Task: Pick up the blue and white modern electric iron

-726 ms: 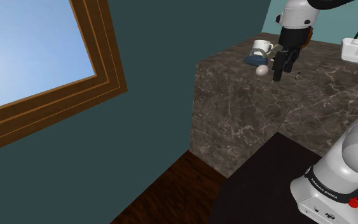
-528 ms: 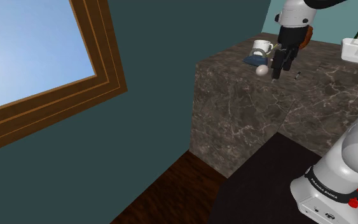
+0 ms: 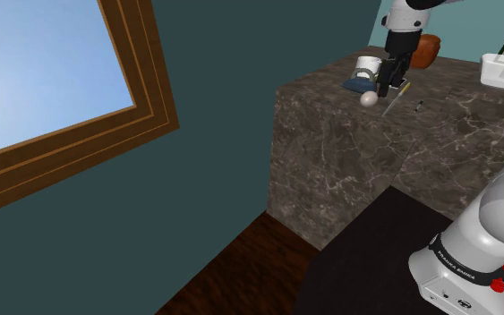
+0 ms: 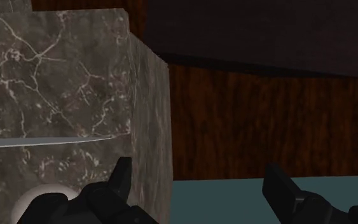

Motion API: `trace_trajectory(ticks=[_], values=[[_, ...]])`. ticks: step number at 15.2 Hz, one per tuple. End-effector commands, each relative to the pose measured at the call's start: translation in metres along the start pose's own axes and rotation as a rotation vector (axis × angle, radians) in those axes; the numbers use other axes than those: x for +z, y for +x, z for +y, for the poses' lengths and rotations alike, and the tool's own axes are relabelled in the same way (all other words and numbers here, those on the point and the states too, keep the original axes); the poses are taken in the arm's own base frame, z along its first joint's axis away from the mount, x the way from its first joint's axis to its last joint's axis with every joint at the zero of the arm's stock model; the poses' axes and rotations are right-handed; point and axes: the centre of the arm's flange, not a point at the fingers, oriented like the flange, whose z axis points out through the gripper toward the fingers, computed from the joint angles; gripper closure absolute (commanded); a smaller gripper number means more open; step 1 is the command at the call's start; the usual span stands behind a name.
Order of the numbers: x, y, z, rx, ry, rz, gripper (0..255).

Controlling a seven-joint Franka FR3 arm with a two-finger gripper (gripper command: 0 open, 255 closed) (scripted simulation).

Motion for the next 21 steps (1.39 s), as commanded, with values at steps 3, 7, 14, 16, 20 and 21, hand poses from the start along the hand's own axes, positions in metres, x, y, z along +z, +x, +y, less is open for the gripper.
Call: trace_trajectory(ticks=[3,7,14,16,20,21], values=[[0.001,0.028,0.047,-0.005,-0.003,0.004,0],[0.001,0.055,0.092,-0.010,-0.003,0.008,0],[0.000,0.103,0.170,-0.019,-0.005,0.014,0],[0.000,0.117,0.192,-0.021,-0.005,0.016,0],[-0.001,0.145,0.236,-0.026,-0.006,0.020,0],[-0.001,0.152,0.247,-0.028,-0.007,0.021,0]])
